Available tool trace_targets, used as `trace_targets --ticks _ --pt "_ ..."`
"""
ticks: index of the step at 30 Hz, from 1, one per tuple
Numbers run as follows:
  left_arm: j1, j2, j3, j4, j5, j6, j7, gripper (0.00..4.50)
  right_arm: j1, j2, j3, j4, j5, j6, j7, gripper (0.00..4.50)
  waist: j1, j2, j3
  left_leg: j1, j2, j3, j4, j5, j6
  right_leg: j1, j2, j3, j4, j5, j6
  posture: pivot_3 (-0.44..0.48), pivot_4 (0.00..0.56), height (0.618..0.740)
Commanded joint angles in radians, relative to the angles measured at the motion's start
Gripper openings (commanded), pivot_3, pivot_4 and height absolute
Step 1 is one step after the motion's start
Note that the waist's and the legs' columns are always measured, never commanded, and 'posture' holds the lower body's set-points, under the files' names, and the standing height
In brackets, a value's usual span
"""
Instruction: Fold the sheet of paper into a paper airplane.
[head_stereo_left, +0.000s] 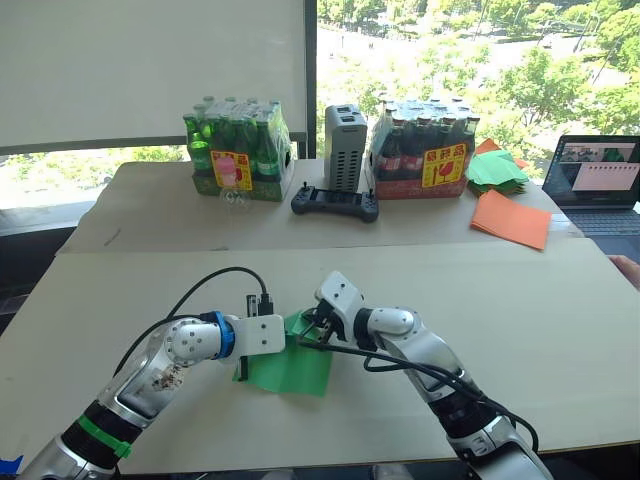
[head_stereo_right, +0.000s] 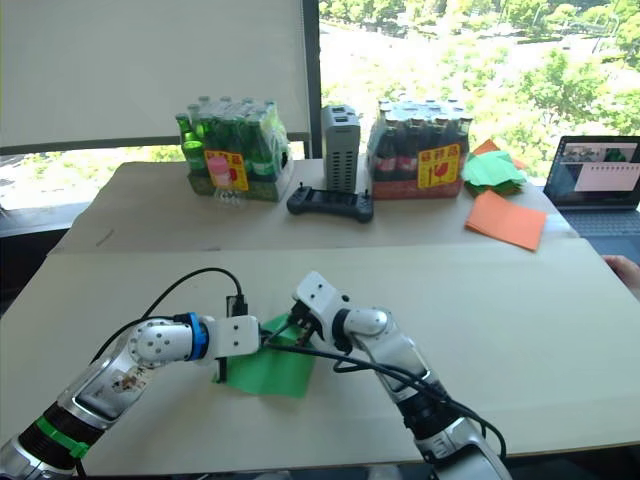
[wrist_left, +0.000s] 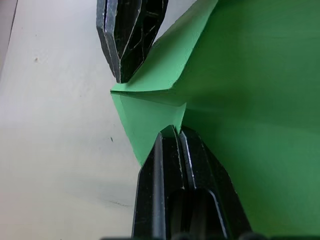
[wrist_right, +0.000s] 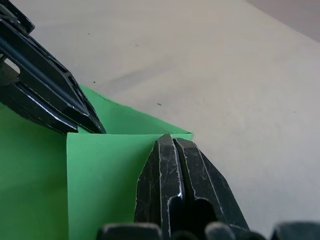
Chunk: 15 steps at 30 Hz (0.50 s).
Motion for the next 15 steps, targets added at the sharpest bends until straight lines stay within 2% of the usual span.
trace_targets --ticks 1,8,15 --pt "0.004 0.000 -0.009 -0.007 0.028 -0.024 -0.021 0.02 -0.001 0.016 -0.002 -0.029 -0.011 -0.062 -0.027 0.00 0.000 0.000 0.000 0.000 0.000 0.000 0.000 0.000 0.000 0.000 0.000 0.000 0.000 0.000 0.000 0.000 0.150 0.675" --pt "0.008 -0.012 0.001 -0.006 0.047 -0.028 -0.028 0.02 -0.008 0.047 0.005 -0.009 -0.018 -0.129 -0.052 0.00 -0.001 0.000 0.000 0.000 0.000 0.000 0.000 0.000 0.000 -0.001 0.000 0.000 0.002 0.000 0.000 0.000 0.150 0.675" --pt "0.011 -0.017 0.008 -0.005 0.059 -0.029 -0.027 0.02 0.008 0.042 0.057 0.016 -0.055 -0.108 -0.043 0.00 -0.002 0.000 0.000 0.000 0.000 0.000 0.000 0.000 0.000 -0.001 0.000 0.000 0.003 0.000 0.000 0.000 0.150 0.675"
